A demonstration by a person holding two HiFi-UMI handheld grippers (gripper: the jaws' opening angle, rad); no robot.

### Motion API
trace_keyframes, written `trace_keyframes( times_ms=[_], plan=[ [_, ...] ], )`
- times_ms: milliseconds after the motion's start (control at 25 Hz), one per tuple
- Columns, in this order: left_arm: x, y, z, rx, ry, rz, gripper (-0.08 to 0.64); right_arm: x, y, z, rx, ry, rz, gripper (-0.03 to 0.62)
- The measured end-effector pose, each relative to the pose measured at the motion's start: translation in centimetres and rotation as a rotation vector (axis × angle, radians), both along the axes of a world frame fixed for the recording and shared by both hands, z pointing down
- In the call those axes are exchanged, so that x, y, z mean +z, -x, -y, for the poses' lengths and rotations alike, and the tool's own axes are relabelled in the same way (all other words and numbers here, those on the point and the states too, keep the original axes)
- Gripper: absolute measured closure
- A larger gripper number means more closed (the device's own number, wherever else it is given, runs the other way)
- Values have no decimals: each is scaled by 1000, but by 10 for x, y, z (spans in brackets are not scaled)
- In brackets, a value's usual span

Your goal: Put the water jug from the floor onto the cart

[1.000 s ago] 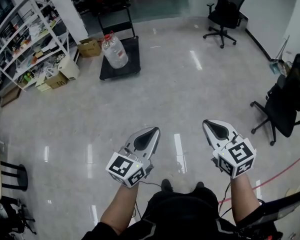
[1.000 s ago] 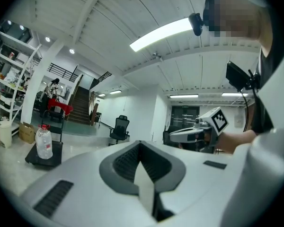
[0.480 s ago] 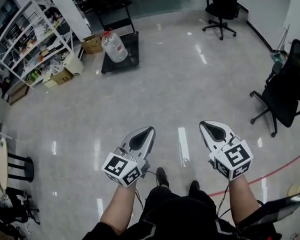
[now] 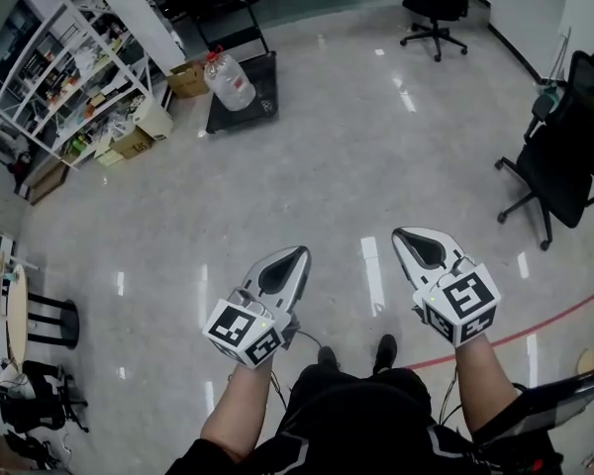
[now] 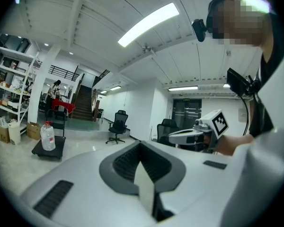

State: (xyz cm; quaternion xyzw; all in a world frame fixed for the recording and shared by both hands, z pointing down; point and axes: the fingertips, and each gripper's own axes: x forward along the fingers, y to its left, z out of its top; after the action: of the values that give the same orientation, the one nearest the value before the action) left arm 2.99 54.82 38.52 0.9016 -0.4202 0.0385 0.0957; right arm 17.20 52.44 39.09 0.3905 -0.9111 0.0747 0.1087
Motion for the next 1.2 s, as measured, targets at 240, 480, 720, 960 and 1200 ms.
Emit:
trace_keyframes(
  times_ms=[240,480,720,960,1200],
  plan=[
    [2,24,-40,29,-19,5,569,5,26,-35,23,20,34,589],
    [-15,70,-56,58,-45,16,569,-16,67,-59,90,-7,70,589],
    [-32,60,-69,81,-84,1,569,-25,62,-67,129,-9,88,591],
    [-50,51,-63,52,-113,13,569,-46,46,-63,127,-45,78,591],
    [-55,60,-56,43,-135,13,569,-43,55,-57,122,-41,82,591]
  ],
)
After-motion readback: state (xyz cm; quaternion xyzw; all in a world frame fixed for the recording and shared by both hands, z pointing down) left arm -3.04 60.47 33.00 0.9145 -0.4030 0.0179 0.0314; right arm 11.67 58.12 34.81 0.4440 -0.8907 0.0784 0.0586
